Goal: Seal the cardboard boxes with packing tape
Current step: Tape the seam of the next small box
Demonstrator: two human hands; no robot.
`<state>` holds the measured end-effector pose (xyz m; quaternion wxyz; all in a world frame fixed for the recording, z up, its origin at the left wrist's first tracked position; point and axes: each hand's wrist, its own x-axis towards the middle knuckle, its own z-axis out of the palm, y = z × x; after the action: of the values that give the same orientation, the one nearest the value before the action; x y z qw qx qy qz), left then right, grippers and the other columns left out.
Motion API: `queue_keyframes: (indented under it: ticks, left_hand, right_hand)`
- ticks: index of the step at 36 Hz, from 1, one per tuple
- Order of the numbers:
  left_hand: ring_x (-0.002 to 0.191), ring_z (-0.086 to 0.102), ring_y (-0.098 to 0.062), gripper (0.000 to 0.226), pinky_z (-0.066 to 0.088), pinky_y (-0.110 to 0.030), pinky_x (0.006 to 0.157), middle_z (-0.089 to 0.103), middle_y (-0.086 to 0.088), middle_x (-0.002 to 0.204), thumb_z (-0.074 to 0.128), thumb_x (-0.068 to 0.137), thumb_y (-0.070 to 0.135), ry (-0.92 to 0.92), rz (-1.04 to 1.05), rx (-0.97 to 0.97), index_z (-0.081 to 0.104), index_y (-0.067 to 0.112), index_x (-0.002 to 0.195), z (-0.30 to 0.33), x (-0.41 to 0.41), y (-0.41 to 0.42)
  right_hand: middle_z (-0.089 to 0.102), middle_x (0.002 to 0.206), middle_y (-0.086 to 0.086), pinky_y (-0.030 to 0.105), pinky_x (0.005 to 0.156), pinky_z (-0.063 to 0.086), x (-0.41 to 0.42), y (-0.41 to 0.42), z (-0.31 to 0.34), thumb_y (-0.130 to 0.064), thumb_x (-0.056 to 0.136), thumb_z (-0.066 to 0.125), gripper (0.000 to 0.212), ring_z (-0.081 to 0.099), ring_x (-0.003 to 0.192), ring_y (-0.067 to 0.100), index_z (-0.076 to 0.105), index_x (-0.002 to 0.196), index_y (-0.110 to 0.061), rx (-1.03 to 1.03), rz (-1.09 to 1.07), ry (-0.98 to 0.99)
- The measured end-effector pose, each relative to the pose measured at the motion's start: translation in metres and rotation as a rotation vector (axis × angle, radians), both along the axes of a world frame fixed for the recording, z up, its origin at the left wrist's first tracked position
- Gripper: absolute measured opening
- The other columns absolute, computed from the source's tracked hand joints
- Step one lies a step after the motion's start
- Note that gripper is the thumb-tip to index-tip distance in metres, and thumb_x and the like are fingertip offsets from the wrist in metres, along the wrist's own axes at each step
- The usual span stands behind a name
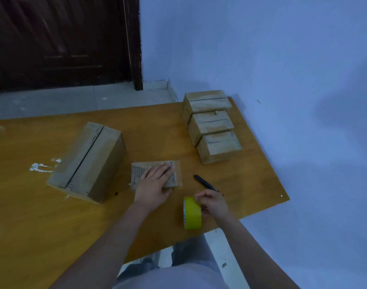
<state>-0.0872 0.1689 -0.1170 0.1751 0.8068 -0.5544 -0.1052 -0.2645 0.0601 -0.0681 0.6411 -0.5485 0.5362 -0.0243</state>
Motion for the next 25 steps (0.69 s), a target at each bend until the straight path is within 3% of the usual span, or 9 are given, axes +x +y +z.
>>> queue_keyframes:
  ticks: [3,5,10,17,25]
  left_hand:
    - [0.139,0.032,-0.015,0.072,-0.003,-0.022,0.112,0.04,0.008,0.147,0.035,0.078,0.059,0.088,0.019,-0.035,0.045,0.024,0.141,0.01,0.0,0.003]
    - [0.138,0.032,-0.015,0.076,0.007,-0.027,0.113,0.041,0.007,0.146,0.024,0.077,0.06,0.193,0.069,-0.042,0.042,0.025,0.142,0.019,-0.001,-0.002]
    - [0.129,0.033,-0.021,0.056,0.025,-0.037,0.106,0.044,0.002,0.135,0.044,0.094,0.05,0.154,0.19,0.109,0.034,0.019,0.14,0.034,-0.002,-0.03]
    - [0.112,0.036,-0.024,0.034,0.031,-0.036,0.094,0.044,-0.002,0.115,0.052,0.088,0.041,-0.026,0.25,0.256,0.042,0.018,0.111,0.035,-0.003,-0.062]
    - [0.116,0.039,-0.026,0.03,0.036,-0.037,0.094,0.05,-0.006,0.116,0.045,0.094,0.032,-0.031,0.28,0.271,0.051,0.015,0.118,0.02,0.003,-0.075]
  right_hand:
    - [0.061,0.075,0.005,0.019,0.048,0.046,-0.003,-0.001,0.0,-0.004,0.088,0.061,0.01,0.059,0.066,0.014,0.064,0.08,-0.009,-0.002,0.019,-0.002]
    - [0.062,0.076,0.005,0.02,0.051,0.047,-0.005,-0.002,-0.001,-0.004,0.087,0.061,0.01,0.06,0.068,0.015,0.065,0.08,-0.01,-0.009,0.012,-0.007]
    - [0.061,0.072,0.004,0.022,0.052,0.048,-0.004,-0.004,0.0,-0.006,0.087,0.062,0.01,0.059,0.063,0.015,0.065,0.079,-0.009,-0.021,-0.016,0.007]
    - [0.061,0.074,0.005,0.024,0.054,0.048,-0.002,-0.005,-0.003,-0.005,0.086,0.063,0.006,0.058,0.065,0.016,0.064,0.081,-0.008,-0.012,-0.02,0.021]
    - [0.06,0.072,0.0,0.02,0.053,0.045,-0.002,-0.005,-0.003,-0.007,0.088,0.062,0.01,0.057,0.065,0.012,0.063,0.079,-0.011,0.013,-0.007,-0.003]
